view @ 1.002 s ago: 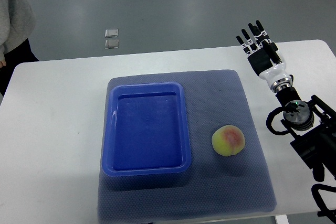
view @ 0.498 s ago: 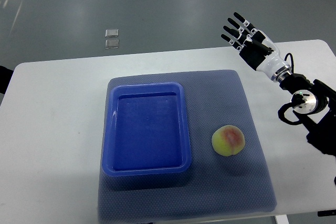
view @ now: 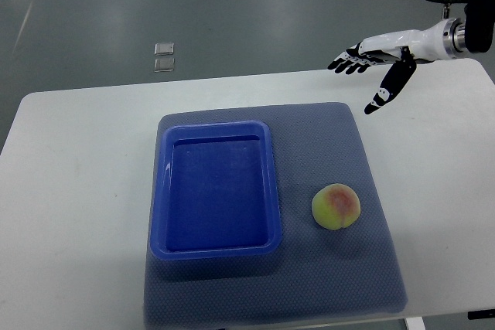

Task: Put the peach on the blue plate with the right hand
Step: 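Lower the right hand onto the peach and close fingers around it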

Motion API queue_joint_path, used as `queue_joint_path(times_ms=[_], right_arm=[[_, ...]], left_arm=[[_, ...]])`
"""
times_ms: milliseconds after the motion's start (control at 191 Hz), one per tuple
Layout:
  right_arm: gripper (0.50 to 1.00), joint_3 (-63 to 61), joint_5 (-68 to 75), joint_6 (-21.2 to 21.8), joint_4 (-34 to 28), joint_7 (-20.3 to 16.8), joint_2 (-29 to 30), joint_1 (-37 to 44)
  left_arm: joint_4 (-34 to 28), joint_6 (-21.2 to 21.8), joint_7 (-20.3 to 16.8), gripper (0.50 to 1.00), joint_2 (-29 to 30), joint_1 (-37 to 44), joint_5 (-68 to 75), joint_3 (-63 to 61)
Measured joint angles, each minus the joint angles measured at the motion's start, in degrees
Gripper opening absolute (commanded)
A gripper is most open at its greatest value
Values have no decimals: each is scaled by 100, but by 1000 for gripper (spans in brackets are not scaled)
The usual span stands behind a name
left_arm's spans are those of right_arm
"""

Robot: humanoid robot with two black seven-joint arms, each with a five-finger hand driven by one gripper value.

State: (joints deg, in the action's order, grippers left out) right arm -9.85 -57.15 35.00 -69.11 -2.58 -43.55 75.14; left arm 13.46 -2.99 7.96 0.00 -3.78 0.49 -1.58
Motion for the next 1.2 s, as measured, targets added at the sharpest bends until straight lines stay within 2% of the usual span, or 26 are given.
queue_joint_path(times_ms=[152, 320, 572, 1201], right_arm=[[932, 478, 18, 0, -961, -68, -252, 348], [932, 584, 59, 0, -1346, -46, -375, 179], [930, 597, 47, -11, -1449, 46, -318, -422], [926, 598, -474, -1220, -1438, 345, -22, -1616]], left_arm=[[8, 0, 1, 1000, 0, 1, -6, -1], [3, 0, 3, 1000, 0, 1, -7, -1], [2, 0, 4, 1000, 0, 0, -7, -1], [3, 13, 5, 1000, 0, 0, -14, 0]])
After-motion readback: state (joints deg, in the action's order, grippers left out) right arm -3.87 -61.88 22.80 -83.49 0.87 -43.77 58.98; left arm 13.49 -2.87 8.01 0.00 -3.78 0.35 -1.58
